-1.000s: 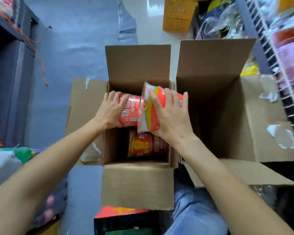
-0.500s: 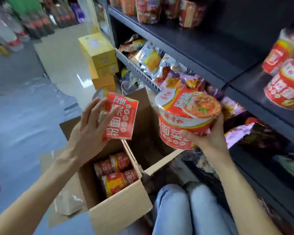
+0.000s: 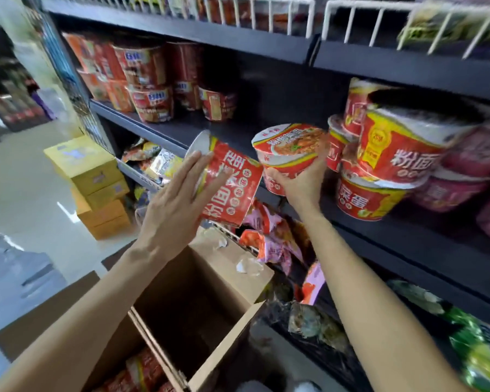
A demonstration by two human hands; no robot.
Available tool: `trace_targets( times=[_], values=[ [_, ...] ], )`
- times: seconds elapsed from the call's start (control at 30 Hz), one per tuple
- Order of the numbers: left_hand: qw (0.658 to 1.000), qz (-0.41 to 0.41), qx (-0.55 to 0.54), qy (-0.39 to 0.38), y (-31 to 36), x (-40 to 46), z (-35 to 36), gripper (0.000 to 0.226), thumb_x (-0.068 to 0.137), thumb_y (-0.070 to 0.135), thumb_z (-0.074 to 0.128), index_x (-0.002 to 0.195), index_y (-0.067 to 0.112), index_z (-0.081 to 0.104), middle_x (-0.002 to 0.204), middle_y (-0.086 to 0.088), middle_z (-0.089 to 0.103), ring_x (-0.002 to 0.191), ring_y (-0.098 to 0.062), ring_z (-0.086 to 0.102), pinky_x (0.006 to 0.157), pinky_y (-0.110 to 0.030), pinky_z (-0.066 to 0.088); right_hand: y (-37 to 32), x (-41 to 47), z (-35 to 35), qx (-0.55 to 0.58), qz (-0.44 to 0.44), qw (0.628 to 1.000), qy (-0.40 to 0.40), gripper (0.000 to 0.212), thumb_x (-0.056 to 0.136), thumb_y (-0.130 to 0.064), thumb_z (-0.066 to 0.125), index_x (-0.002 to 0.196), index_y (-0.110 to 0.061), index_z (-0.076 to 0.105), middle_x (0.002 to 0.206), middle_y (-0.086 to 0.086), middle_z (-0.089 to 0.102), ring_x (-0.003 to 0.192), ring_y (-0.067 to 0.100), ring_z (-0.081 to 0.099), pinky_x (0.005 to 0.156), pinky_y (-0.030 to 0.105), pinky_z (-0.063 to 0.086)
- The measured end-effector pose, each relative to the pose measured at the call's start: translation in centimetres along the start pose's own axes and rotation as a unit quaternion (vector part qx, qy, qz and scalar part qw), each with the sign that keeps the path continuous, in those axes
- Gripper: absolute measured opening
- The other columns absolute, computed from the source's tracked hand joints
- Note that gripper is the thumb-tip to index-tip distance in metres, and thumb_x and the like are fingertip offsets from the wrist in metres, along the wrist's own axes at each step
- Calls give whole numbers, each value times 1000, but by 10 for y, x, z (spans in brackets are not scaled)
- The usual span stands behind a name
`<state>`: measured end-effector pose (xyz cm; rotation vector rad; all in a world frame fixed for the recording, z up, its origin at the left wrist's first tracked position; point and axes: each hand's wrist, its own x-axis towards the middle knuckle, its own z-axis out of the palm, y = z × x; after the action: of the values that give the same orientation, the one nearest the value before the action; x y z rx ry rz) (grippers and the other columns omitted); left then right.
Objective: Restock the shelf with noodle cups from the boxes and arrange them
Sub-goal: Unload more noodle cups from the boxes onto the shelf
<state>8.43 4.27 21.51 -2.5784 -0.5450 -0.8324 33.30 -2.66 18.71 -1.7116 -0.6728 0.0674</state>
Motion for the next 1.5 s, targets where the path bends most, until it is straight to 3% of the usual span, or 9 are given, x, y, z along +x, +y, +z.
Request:
trace_targets(
  times=[0.13, 0.23, 0.37, 0.57, 0.73, 0.87, 0.93, 1.17, 1.5],
  values=[
    [1000, 1, 16, -18, 1, 22, 9, 105, 64, 12, 87, 149, 22, 28, 155, -13, 21, 143, -28, 15, 94, -41, 43, 16, -2, -12, -168, 80, 979, -85, 93, 88, -44, 62, 152, -3, 8, 155, 21, 15, 140, 37, 21, 115, 44, 24],
    [1000, 30, 5, 4, 0, 30, 10, 100, 67, 13, 84, 149, 20, 27, 154, -16, 23, 142, -30, 17, 96, -47, 43, -7, -39, -42, -91, -56, 990, -90, 65, 95, -24, 57, 150, -13, 25, 152, 7, 26, 138, 21, 31, 111, 28, 31],
    [989, 130, 61, 21, -3, 41, 2, 104, 72, 13, 80, 152, 22, 14, 155, -14, 17, 147, -23, -2, 113, -39, 20, -62, -77, -63, -80, -171, 948, -256, 107, 77, -53, 70, 151, -32, -3, 159, -11, 6, 147, 7, 6, 116, 31, 16],
    [934, 291, 167, 122, -2, 69, -16, 76, 92, 5, 58, 153, 21, 16, 157, -10, 16, 148, -24, 3, 119, -40, 12, -75, -69, -58, -112, -160, 968, -156, 125, 61, -56, 81, 152, -31, -1, 155, -5, 23, 138, 9, 27, 106, 28, 31],
    [966, -50, -144, 211, 24, 73, -6, 57, 84, 19, 66, 136, 21, 42, 141, -4, 39, 132, -20, 34, 110, -35, 27, -61, -56, -61, 58, -110, 992, -36, 113, 61, -56, 79, 149, -22, 18, 140, -15, 39, 124, -9, 40, 101, 11, 38],
    [777, -294, -556, -17, 53, 84, 13, 56, 91, 43, 59, 141, 28, 39, 138, 6, 46, 124, -9, 45, 100, -29, 38, -64, -34, -55, 114, -107, 987, 16, 106, 66, -42, 83, 147, -23, 17, 134, -17, 38, 123, -9, 42, 99, 11, 39],
    [716, -293, -631, -51, 55, 99, 26, 50, 94, 41, 55, 140, 31, 39, 136, 7, 51, 121, -5, 50, 99, -28, 42, -65, -17, -44, 94, -114, 988, 50, 108, 68, -33, 86, 147, -17, 14, 137, -11, 35, 123, -7, 39, 101, 9, 36],
    [762, -283, -580, -44, 59, 146, 76, 46, 96, 39, 51, 139, 30, 41, 137, 4, 48, 119, -7, 48, 99, -32, 42, -35, 25, -12, -118, -84, 987, 68, 106, 78, -51, 70, 149, 2, 11, 150, 17, 31, 138, 29, 32, 113, 42, 29],
    [683, -299, -663, -66, 55, 175, 123, 77, 67, 38, 70, 135, 37, 36, 140, 2, 48, 133, -17, 43, 111, -46, 35, -19, 42, 15, -179, -75, 981, -16, 92, 90, -21, 63, 152, -6, -3, 159, 16, 9, 147, 29, 13, 117, 46, 26]
  ],
)
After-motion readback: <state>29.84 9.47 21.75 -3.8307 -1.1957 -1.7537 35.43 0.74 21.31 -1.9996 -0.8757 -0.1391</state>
